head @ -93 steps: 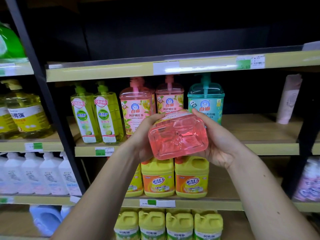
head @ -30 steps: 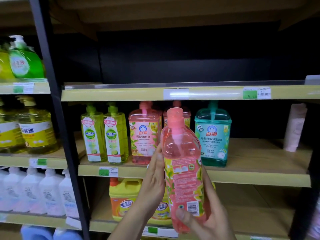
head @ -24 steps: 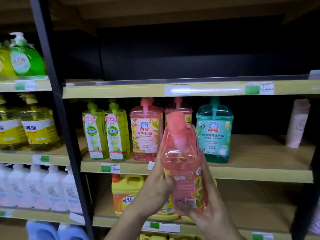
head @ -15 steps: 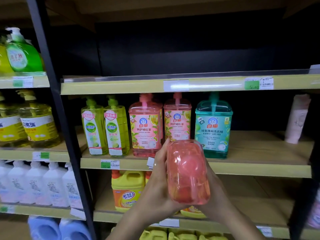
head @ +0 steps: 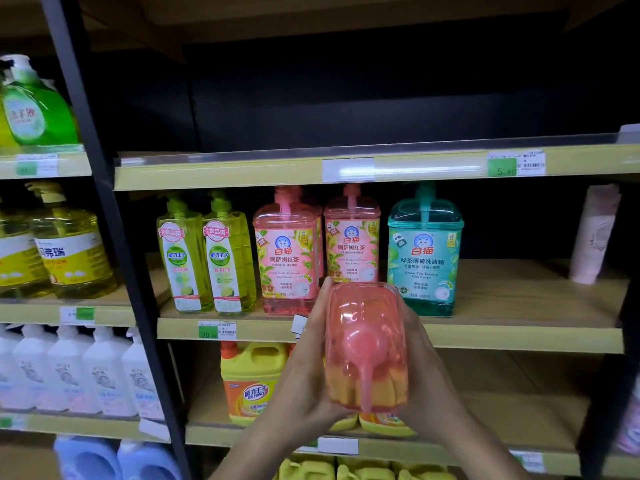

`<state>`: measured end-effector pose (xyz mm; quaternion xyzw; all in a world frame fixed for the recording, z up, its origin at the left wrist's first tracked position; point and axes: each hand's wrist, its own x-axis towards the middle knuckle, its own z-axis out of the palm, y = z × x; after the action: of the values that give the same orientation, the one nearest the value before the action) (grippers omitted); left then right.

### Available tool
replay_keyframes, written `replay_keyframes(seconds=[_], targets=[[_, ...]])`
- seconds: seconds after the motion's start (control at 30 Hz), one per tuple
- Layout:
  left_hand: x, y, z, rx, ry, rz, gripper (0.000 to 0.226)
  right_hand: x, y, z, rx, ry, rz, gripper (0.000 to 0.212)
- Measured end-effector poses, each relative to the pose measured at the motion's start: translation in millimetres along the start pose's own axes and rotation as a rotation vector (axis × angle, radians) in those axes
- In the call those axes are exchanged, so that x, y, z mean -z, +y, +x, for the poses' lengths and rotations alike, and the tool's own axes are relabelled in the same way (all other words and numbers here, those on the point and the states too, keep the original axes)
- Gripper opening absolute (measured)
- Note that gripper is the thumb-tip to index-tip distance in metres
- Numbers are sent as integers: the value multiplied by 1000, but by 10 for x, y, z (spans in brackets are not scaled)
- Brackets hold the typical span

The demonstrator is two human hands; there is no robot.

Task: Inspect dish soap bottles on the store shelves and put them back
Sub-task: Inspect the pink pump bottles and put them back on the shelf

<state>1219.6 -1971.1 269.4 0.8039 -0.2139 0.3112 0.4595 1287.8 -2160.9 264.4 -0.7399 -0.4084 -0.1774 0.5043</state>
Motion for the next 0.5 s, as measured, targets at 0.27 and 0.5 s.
replay_keyframes(seconds=[0.27,0.5], targets=[[-97,-14,-122,278,81,-288,84,-83,110,48,46,216,-80,137],[-112,61,-29,286,262,-449,91,-183,-113,79,123,330,-325,99]])
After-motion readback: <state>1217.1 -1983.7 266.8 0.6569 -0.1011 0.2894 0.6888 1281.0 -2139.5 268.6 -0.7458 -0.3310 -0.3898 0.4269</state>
